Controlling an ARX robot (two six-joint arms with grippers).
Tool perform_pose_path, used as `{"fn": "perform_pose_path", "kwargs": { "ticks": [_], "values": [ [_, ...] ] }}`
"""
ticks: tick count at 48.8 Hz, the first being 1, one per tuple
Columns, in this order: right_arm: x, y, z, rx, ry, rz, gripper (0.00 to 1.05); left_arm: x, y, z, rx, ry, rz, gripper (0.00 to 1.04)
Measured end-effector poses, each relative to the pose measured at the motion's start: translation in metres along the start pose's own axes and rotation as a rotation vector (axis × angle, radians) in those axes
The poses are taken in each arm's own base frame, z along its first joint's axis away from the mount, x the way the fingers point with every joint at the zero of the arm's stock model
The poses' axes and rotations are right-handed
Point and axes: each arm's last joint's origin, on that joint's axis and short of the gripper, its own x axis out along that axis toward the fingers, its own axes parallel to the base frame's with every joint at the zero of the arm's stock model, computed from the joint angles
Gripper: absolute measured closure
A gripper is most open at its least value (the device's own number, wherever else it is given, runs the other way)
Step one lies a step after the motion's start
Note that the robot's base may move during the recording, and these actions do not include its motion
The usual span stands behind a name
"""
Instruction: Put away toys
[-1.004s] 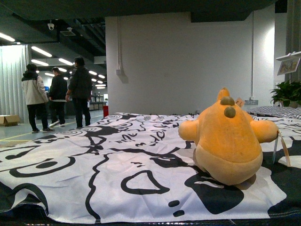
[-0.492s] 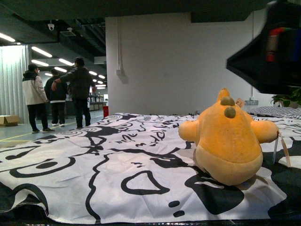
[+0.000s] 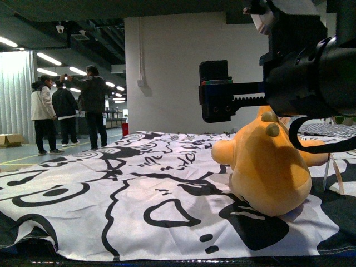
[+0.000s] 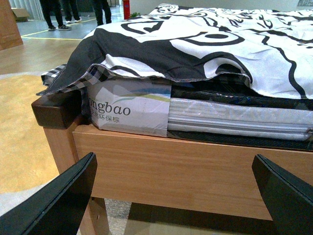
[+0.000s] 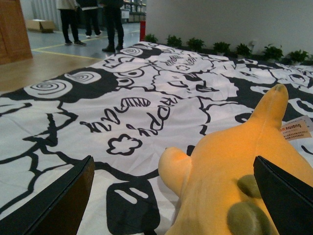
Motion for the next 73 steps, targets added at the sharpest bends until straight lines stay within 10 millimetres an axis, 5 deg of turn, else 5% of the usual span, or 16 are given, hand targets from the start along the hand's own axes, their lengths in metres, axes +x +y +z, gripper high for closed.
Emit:
{"fn": "perform_pose_path", "kwargs": {
  "ticks": [21, 36, 61, 73],
  "values": [
    [0.028, -0.012, -0.028, -0.090, 0.001, -0.183, 0.06, 0.000, 0.000, 0.000, 0.000, 0.000, 0.000, 0.06],
    [0.028, -0.032, -0.058, -0.091, 0.055, -0.236, 0.06, 0.000, 0.000, 0.000, 0.000, 0.000, 0.000, 0.06],
    [0.025, -0.025, -0.080, -0.038, 0.200, -0.145, 0.06, 0.000, 0.000, 0.000, 0.000, 0.000, 0.000, 0.06],
    [0.023, -0.020, -0.077, -0.025, 0.200, -0.130, 0.41, 0.000, 0.000, 0.000, 0.000, 0.000, 0.000, 0.06]
  ]
}}
